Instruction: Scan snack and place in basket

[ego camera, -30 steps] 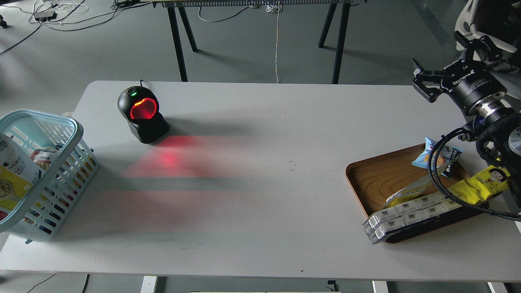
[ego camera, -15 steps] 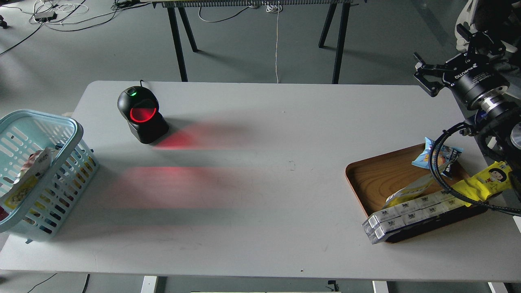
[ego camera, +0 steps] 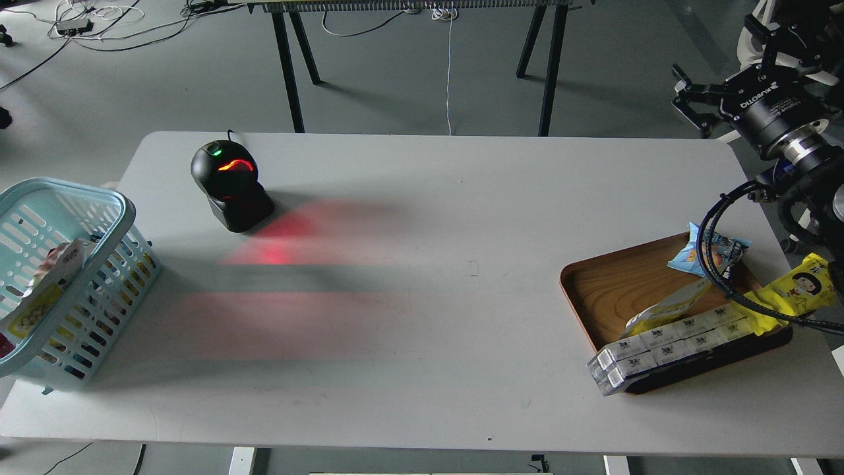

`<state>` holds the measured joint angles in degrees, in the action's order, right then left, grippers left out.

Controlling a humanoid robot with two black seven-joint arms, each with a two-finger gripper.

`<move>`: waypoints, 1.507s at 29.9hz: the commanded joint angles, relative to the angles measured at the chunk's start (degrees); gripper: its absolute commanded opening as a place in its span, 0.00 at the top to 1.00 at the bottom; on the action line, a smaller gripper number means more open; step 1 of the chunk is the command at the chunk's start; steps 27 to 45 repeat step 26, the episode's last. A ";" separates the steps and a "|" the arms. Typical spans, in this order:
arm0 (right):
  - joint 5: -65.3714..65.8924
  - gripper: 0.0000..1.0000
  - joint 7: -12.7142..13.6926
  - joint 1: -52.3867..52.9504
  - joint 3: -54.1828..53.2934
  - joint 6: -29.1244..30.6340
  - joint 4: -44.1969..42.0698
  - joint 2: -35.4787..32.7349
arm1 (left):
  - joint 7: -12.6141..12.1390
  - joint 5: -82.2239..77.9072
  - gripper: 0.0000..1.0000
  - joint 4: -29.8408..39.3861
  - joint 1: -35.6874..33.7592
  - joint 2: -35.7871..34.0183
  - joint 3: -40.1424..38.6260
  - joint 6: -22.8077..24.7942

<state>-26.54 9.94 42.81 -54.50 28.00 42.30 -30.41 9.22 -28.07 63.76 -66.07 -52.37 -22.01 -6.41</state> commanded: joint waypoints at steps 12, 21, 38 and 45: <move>-0.09 0.00 -0.18 -2.21 -0.08 -0.23 -0.02 -4.13 | 0.80 25.60 0.00 -27.89 9.55 24.59 -15.15 20.20; -0.09 0.00 -0.36 -4.32 0.18 -0.23 2.26 -3.25 | 0.98 27.98 0.00 -31.15 12.81 27.85 -22.10 25.40; -0.09 0.00 -0.27 -4.49 0.27 -0.31 2.61 -3.07 | 0.98 27.90 0.00 -31.15 13.08 27.50 -22.63 25.75; -0.09 0.00 -0.27 -4.49 0.27 -0.31 2.61 -3.07 | 0.98 27.90 0.00 -31.15 13.08 27.50 -22.63 25.75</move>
